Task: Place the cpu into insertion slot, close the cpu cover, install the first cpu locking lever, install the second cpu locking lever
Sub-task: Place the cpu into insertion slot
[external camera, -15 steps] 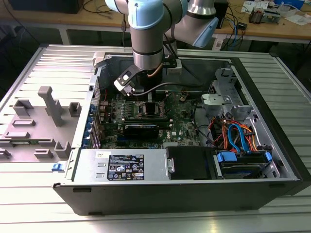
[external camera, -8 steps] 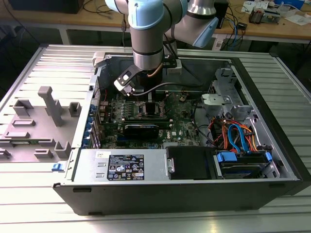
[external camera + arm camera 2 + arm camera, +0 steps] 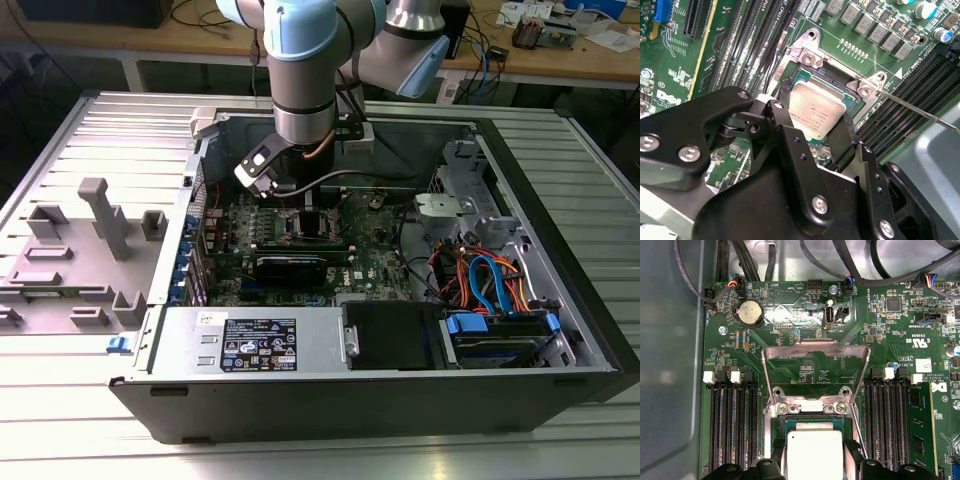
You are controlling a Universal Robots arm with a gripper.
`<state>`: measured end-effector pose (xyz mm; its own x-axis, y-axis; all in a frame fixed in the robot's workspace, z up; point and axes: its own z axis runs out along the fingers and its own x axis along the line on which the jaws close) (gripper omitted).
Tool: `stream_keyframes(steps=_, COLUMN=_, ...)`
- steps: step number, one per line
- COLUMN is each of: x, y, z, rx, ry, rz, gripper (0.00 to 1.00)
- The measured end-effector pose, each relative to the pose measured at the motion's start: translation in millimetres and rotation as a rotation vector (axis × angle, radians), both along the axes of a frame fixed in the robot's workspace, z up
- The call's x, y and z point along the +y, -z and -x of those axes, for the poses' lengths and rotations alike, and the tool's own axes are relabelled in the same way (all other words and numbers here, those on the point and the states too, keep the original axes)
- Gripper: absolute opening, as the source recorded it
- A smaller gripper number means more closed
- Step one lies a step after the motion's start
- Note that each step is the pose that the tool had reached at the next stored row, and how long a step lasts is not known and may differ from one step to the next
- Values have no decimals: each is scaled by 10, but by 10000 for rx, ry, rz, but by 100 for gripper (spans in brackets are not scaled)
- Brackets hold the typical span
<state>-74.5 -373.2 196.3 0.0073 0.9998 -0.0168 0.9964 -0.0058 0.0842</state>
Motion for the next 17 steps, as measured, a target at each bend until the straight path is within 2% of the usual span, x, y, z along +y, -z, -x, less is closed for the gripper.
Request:
stream_keyframes(steps=12, x=0, y=3, z=0, rx=1, ry=0, rz=1, gripper=54)
stream_keyframes(steps=13, x=0, y=5, z=0, rx=-4, ry=0, rz=-2, gripper=55)
stream_keyframes(steps=14, x=1, y=6, z=-1, rx=-4, ry=0, rz=-8, gripper=62)
stream_keyframes(steps=17, x=0, y=5, z=0, rx=-1, ry=0, rz=-2, gripper=62)
